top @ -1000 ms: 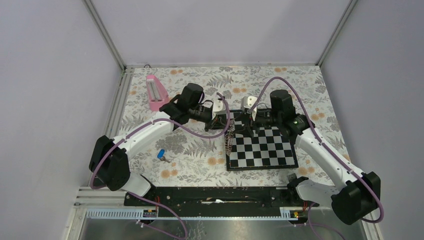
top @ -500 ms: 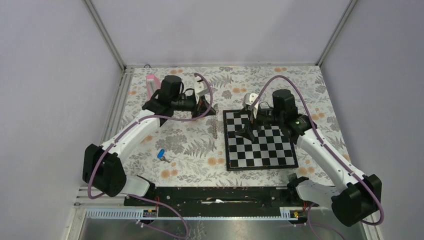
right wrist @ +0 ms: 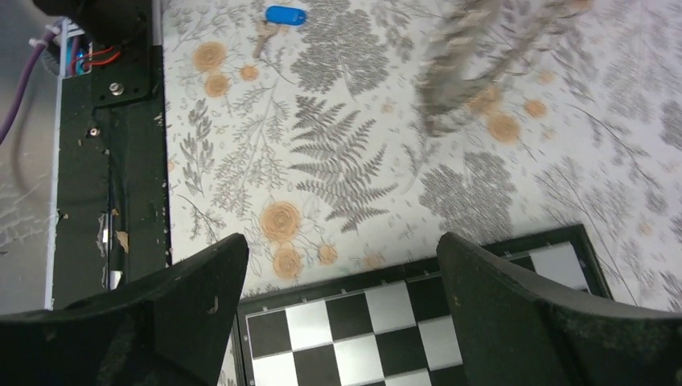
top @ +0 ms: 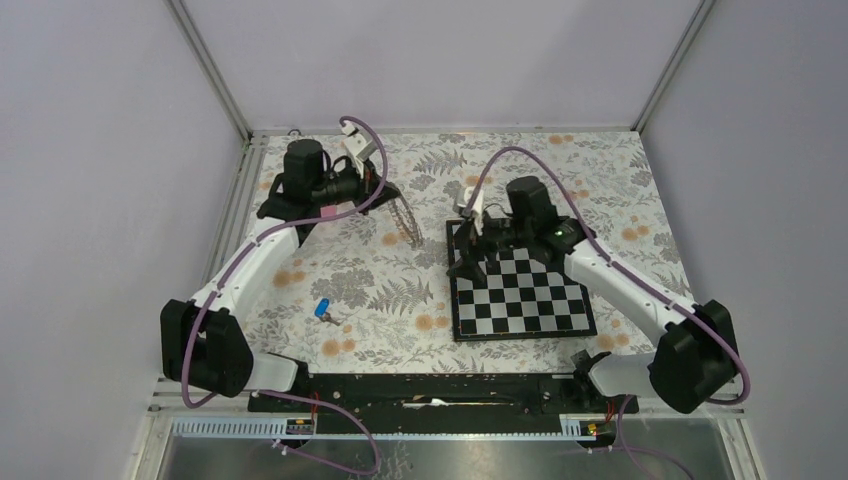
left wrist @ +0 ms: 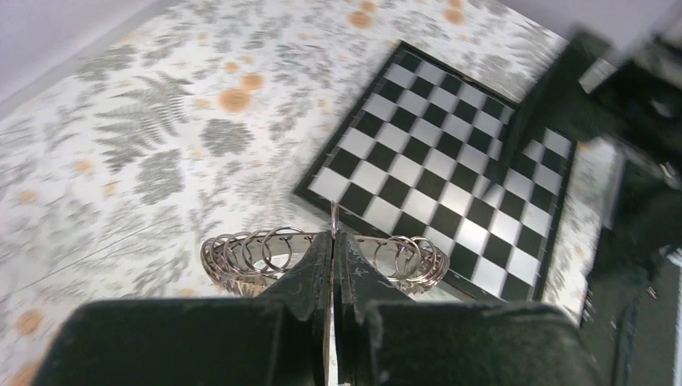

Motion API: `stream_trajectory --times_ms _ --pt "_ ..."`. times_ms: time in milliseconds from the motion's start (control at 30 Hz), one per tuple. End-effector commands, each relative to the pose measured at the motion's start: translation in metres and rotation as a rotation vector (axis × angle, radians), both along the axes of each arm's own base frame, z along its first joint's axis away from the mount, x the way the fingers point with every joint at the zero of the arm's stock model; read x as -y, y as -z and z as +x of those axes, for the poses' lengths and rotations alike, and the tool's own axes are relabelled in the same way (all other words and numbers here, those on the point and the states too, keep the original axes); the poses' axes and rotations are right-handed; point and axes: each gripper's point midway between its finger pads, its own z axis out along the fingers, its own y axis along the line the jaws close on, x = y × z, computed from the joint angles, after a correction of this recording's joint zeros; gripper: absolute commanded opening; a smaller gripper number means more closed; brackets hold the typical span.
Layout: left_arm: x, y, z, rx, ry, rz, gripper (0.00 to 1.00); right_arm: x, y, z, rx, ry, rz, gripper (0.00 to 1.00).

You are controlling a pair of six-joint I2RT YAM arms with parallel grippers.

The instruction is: Put the keys on the keyring

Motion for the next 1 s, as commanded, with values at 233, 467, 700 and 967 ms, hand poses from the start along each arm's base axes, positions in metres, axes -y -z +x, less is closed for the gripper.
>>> stream_trajectory --times_ms 233,467,700,967 --pt "-0.055 -0.093 0.077 0.193 -0.419 -0.026 0.00 -0.098 0.024 -0.029 0.070 -0.209 -0.130 0.84" --pt "-0.069 -0.105 0.094 0.175 -0.508 -0.048 0.00 -0.161 0.053 -0.029 -0.064 -0.226 -0.156 0.69" --pt "-0.075 -0.105 0.100 0.154 -0.547 -0.027 0.00 -0.213 0.092 -0.028 -0.153 -0.225 -0.229 0.58" --pt "-0.085 -0.109 0.104 0.172 -0.599 -0.009 0.00 -0.258 0.113 -0.030 -0.234 -0.201 -0.243 0.59"
